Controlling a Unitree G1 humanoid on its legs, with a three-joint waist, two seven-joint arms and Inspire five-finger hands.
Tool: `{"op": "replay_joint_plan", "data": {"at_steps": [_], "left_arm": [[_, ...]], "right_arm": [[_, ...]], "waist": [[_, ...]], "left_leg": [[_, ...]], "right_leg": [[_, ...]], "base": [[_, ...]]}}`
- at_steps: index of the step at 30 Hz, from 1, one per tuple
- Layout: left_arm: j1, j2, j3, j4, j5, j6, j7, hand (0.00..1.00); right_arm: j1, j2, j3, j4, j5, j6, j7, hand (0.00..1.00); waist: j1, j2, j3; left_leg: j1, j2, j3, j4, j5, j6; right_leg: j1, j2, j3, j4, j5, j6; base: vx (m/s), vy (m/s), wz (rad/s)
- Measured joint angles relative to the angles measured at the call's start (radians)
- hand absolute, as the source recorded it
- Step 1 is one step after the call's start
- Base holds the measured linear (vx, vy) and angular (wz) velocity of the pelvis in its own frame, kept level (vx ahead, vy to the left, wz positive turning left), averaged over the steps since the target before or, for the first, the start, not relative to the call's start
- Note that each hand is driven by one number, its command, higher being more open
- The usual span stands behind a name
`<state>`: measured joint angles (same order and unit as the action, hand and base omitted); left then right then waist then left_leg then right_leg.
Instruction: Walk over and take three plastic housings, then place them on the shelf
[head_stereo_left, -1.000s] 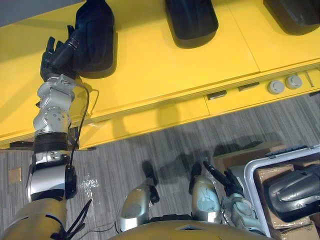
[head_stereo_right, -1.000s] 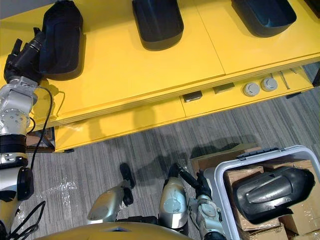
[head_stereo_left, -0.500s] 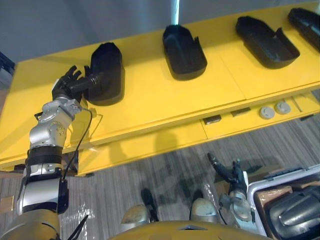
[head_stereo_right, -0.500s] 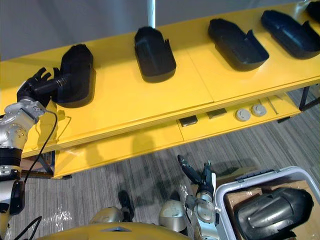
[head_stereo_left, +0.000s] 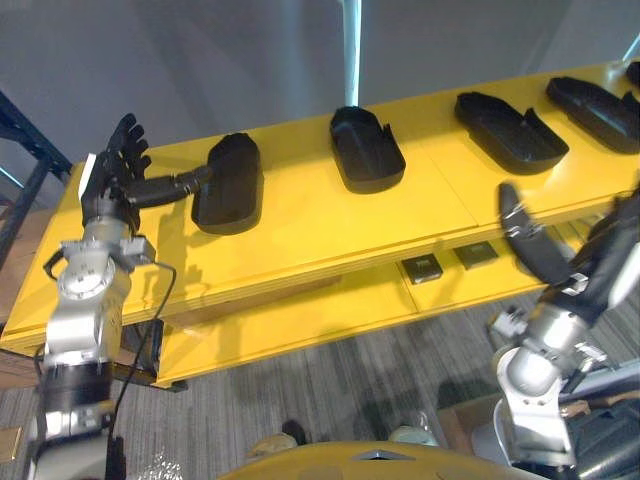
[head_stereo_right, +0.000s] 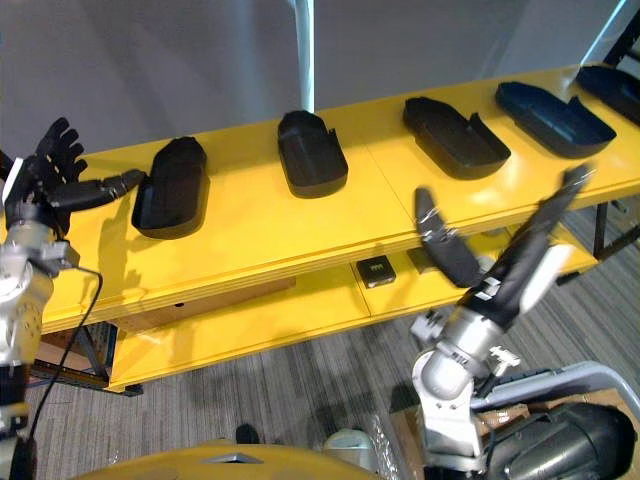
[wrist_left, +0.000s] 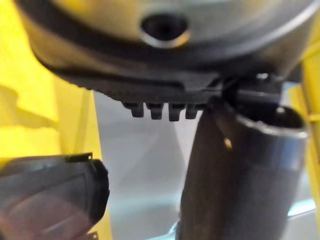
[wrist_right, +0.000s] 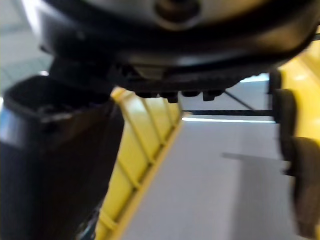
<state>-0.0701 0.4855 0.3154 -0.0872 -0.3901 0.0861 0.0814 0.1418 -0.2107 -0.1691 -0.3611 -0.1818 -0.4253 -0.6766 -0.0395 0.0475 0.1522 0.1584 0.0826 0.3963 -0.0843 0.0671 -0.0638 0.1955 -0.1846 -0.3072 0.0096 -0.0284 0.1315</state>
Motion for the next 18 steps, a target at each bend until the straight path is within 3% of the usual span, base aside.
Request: {"op": "replay_joint_plan", "data": {"at_steps": [5, 7, 10, 13, 18], "left_arm": [[0.166, -0.158, 0.041, -0.167, 0.046, -0.092, 0.086, 1.0], [0.252, -0.23, 0.04, -0.271, 0.067, -0.161, 0.099, 1.0], [0.322, -0.296, 0.033, -0.326, 0.088, -0.244, 0.087, 1.0], [0.375, -0.34, 0.001, -0.336, 0.082, -0.301, 0.058, 1.0], [0.457, -0.359, -0.086, -0.337, 0.087, -0.329, 0.008, 1.0]], "right_arm": [[-0.055, -0.065, 0.001, -0.044, 0.177, -0.021, 0.255, 1.0], [-0.077, -0.071, 0.036, -0.026, 0.231, -0.01, 0.416, 1.0], [-0.162, -0.124, 0.1, 0.061, 0.24, 0.015, 0.573, 1.0], [-0.3, -0.182, 0.204, 0.202, 0.233, 0.06, 0.675, 1.0], [-0.488, -0.185, 0.348, 0.45, 0.196, 0.131, 0.738, 1.0]], "waist": [[0.03, -0.011, -0.017], [0.043, -0.016, -0.021], [0.07, -0.015, -0.023], [0.103, -0.016, -0.024], [0.159, -0.03, -0.026]], "left_leg": [[-0.023, -0.003, -0.045, -0.004, 0.01, 0.001], [-0.041, -0.006, -0.073, -0.004, 0.022, 0.006], [-0.047, -0.009, -0.105, -0.004, 0.038, 0.015], [-0.05, -0.011, -0.135, -0.004, 0.045, 0.012], [-0.085, -0.016, -0.194, -0.004, 0.066, 0.013]], "right_leg": [[0.008, 0.002, -0.047, -0.011, 0.007, 0.0], [0.008, 0.002, -0.077, -0.011, 0.008, -0.001], [0.023, 0.002, -0.109, -0.013, 0.009, -0.001], [0.034, 0.003, -0.139, -0.015, 0.009, -0.001], [0.039, 0.01, -0.2, -0.026, 0.016, -0.003]], "base": [[-0.04, -0.007, 0.25], [-0.03, -0.011, 0.38], [-0.02, -0.011, 0.31], [-0.05, -0.008, 0.29], [-0.04, -0.01, 0.38]]}}
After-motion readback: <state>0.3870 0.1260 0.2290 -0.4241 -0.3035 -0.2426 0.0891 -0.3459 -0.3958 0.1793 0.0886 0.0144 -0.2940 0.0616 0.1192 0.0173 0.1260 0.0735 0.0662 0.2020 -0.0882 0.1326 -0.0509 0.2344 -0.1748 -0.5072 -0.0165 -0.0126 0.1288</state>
